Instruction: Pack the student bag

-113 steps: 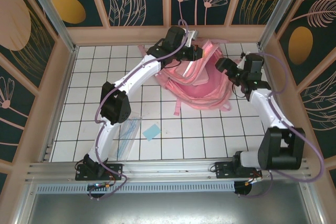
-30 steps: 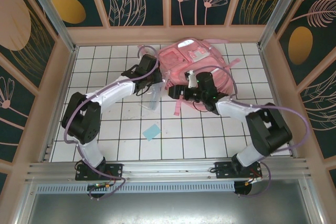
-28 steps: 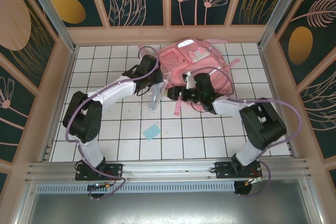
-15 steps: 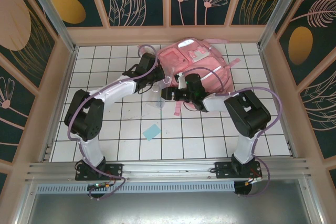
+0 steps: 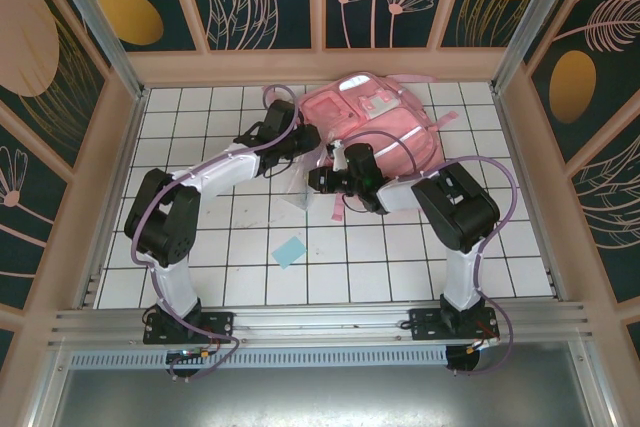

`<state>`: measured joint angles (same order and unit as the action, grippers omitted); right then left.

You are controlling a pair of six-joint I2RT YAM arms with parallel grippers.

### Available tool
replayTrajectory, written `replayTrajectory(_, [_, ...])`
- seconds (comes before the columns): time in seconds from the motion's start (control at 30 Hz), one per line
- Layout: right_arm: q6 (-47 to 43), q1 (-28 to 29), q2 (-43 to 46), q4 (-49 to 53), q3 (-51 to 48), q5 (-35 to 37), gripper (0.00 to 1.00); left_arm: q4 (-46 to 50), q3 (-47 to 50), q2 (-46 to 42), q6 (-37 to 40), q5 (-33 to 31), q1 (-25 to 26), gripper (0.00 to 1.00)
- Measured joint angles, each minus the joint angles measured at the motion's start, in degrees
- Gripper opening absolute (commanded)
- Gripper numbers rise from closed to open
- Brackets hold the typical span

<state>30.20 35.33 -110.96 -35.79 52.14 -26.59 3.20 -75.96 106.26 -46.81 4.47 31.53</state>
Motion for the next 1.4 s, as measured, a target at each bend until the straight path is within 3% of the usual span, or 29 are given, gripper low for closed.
replayTrajectory(0.07, [0.5,-0.3,0.0,-0.3,0.1,-2.1,0.0,0.0,0.0,0.0,0.0,0.2,0.0,0.92])
replayTrajectory(0.1, [0.9,-0.5,0.0,-0.5,0.2,-3.2,0.0,0.4,-0.4,0.0,0.0,0.2,-0.1,0.99])
replayTrajectory(0.27, [1.9,-2.5,2.3,0.5,0.1,-8.3,0.0,2.6,-4.1,-0.3,1.6,-1.7,-0.8,0.99])
replayTrajectory(0.57, [-0.7,-9.2,21.5,14.9,-0.7,-9.5,0.0,3.7,-8.9,-5.6,10.4,-3.7,-1.2,0.95])
replayTrajectory(0.77, [-3.1,-20.7,31.9,30.4,-0.5,-4.8,0.0,2.6,-6.5,-7.6,18.5,-4.1,1.2,0.92])
replayTrajectory(0.97, [-4.3,-34.2,38.4,41.4,-0.5,-1.6,0.0,3.0,-8.6,-3.9,28.9,-4.5,8.6,0.9])
replayTrajectory(1.17, [-5.1,-45.9,41.0,46.3,-1.0,-2.5,0.0,4.2,-12.3,3.5,36.1,-4.0,13.0,0.89])
replayTrajectory(1.4, [-3.2,-56.1,45.8,46.3,-8.7,-5.6,0.0,7.7,-19.0,11.7,45.0,-10.0,19.4,0.9])
